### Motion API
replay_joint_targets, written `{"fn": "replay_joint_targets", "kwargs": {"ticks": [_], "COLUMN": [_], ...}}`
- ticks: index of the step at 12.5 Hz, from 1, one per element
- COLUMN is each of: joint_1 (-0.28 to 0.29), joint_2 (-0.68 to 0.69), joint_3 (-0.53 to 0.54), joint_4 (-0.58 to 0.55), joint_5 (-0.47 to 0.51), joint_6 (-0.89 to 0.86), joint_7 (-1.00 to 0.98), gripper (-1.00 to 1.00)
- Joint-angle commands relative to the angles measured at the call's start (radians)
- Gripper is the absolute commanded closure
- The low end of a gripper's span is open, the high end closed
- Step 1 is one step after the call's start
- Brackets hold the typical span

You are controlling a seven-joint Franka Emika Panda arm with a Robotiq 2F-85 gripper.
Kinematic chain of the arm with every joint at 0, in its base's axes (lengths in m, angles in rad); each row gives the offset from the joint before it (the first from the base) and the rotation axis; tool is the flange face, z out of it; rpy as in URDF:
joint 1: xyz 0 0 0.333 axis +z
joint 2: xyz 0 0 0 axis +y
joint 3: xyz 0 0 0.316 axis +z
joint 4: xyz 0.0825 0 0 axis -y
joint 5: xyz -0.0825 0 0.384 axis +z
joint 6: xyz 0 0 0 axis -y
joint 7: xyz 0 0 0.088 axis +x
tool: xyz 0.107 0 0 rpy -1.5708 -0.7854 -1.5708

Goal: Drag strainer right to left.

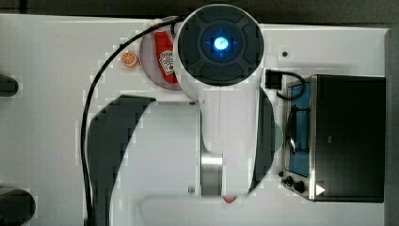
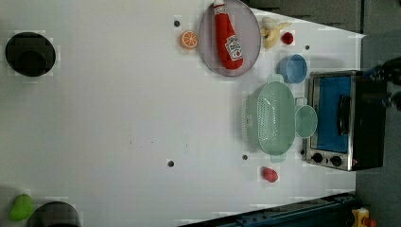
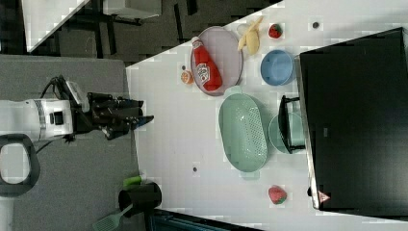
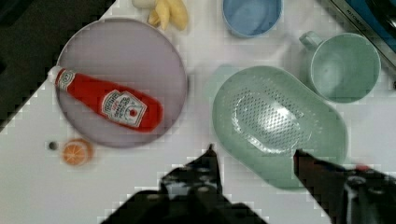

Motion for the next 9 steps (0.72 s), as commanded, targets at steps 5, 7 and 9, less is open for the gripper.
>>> {"fn": "replay_joint_targets", "kwargs": {"ticks": [5, 7, 9], "joint_1": [-0.038, -0.038, -0.038], "joint_2": [-0.380, -0.375, -0.361], "joint_3": [-0.032, -0.025, -0.021], "joint_4": [-0.191, -0.267, -0.357], "joint_5": [-0.008, -0.008, -0.008], "joint_6": [-0.228, -0.203, -0.103], "joint_7": [0.025, 0.027, 0.029], "gripper": [-1.00, -1.00, -1.00]}}
